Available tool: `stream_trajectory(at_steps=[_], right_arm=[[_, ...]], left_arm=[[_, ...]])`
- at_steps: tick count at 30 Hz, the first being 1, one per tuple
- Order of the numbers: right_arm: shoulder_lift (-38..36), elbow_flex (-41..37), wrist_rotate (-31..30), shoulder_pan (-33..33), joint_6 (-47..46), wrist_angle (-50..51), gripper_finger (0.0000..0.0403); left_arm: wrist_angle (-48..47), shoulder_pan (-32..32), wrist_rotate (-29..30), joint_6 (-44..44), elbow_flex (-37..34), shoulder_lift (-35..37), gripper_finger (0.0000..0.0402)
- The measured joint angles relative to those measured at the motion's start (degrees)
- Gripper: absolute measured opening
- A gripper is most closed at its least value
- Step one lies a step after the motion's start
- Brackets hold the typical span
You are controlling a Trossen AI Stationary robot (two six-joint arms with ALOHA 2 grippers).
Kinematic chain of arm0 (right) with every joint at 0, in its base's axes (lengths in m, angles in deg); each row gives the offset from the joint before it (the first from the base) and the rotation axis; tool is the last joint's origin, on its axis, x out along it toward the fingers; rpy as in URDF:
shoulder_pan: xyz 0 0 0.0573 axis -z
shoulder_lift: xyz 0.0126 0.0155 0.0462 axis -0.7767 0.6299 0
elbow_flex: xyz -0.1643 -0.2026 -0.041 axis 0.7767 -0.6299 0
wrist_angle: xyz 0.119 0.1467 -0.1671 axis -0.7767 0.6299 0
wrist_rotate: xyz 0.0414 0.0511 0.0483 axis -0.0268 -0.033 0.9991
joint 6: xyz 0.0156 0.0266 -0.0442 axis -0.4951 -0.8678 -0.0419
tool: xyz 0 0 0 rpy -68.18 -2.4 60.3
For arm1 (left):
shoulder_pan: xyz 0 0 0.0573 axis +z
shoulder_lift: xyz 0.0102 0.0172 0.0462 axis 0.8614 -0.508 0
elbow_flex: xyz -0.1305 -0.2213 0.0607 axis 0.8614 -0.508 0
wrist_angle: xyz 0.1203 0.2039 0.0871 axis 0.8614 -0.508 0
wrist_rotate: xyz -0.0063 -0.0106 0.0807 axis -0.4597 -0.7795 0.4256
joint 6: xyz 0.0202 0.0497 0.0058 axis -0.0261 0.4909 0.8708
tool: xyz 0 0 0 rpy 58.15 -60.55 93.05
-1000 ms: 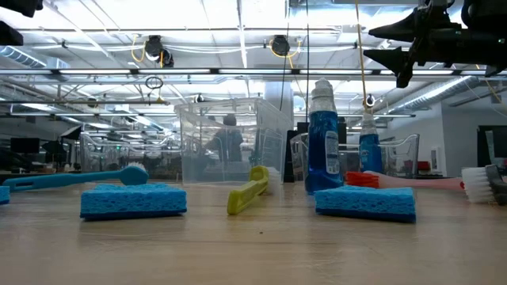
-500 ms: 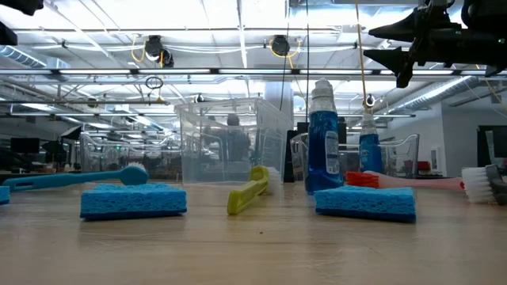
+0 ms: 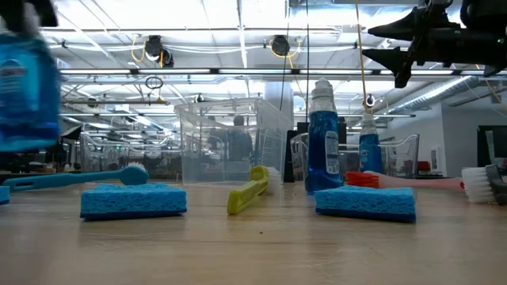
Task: Pick & Place Kitchen Sink Supplies
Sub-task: Put the blue soap dispenser into the right transparent bin
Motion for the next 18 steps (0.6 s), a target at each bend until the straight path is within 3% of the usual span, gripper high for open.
stream_trajectory(at_steps=[7, 18], right_arm=[[5.60, 0.94, 0.00, -6.62, -0.08, -2.61, 0.0210], [19.98, 12.36, 0.00, -17.16, 9.41, -2.92, 0.0210]], left_arm=[[4.33, 9.79, -0.87, 14.33, 4.87, -6.54, 0.0147], [5.26, 20.73, -1.98, 31.58, 18.76, -18.86, 0.0147]])
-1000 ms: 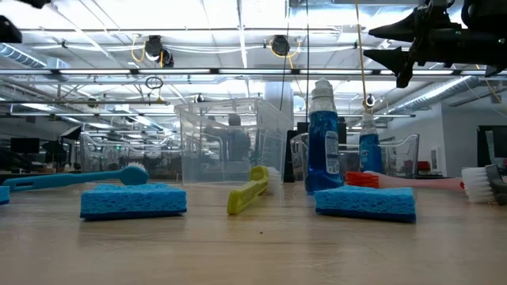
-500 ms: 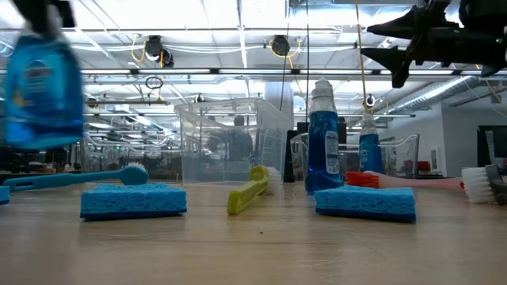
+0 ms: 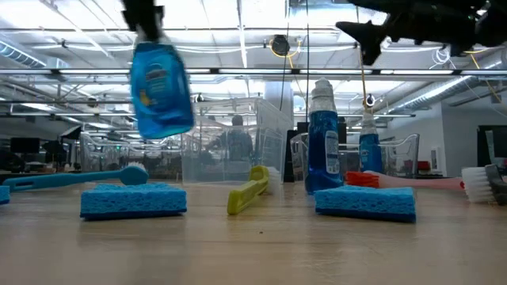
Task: Pick & Place Kitchen Sink Supplies
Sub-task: Put the blue soap dispenser into the right transparent bin
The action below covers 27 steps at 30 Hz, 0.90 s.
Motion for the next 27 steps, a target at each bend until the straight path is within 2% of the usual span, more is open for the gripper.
stream_trajectory(at_steps=[7, 17, 27], right_arm=[[8.46, 5.96, 0.00, -4.74, 5.01, 0.07, 0.0227], [17.92, 11.96, 0.00, -8.28, 8.32, 0.82, 0.0273], [25.89, 17.23, -0.04, -9.71, 8.58, 1.74, 0.0282]], left_arm=[[-0.01, 4.59, -0.10, 5.30, 8.37, -5.38, 0.0147], [0.30, 8.35, -0.40, 10.23, 18.55, -11.80, 0.0147], [7.64, 9.78, -2.51, 11.09, 19.60, -12.33, 0.0147]])
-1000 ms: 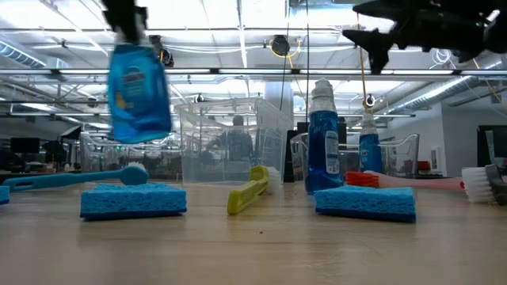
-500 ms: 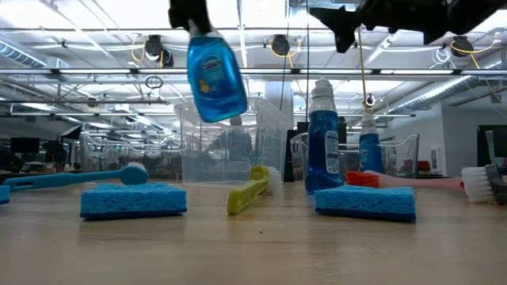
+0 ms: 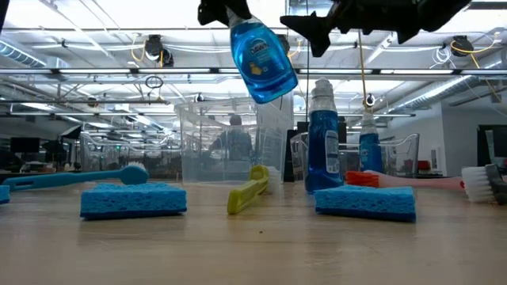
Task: Pick & Place Kitchen Sink Supplies
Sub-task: Put the blue soap dispenser into the right transparent bin
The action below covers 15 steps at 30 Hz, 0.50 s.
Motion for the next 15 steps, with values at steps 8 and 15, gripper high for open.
stream_trajectory(at_steps=[8, 15], right_arm=[[4.31, 5.90, -1.88, 0.02, 3.56, 6.75, 0.0285], [6.49, 8.98, -1.89, 0.02, 4.06, 9.42, 0.0286]], left_arm=[[1.00, 0.00, 0.05, -0.27, 0.00, 0.00, 0.0147], [1.30, 0.00, 0.03, 0.15, 0.00, 0.00, 0.0147]])
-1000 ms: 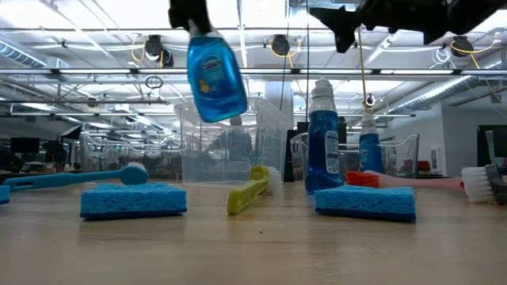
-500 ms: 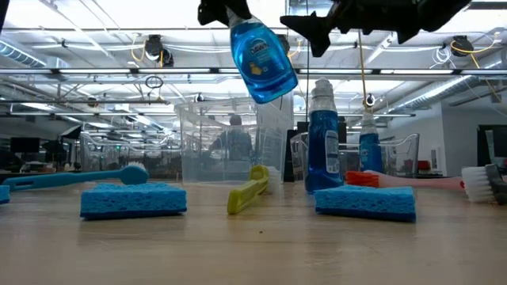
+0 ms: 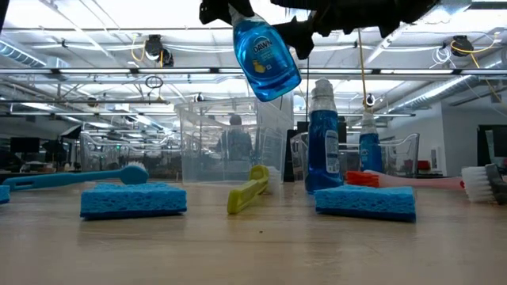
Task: Pick & Place Kitchen Sink Supplies
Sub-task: Put the blue soap dispenser into the right transparent bin
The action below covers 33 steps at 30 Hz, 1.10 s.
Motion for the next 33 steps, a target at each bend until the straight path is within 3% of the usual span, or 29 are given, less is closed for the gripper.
stream_trajectory(at_steps=[18, 33], right_arm=[[0.43, 1.23, -4.36, -1.18, -1.13, 3.00, 0.0277], [0.43, 1.23, -4.43, -1.18, -3.30, 2.94, 0.0276]], left_arm=[[3.65, 0.00, 0.19, 1.60, 0.00, 0.02, 0.0147], [4.83, -0.11, -0.74, 1.80, -0.02, -2.40, 0.0147]])
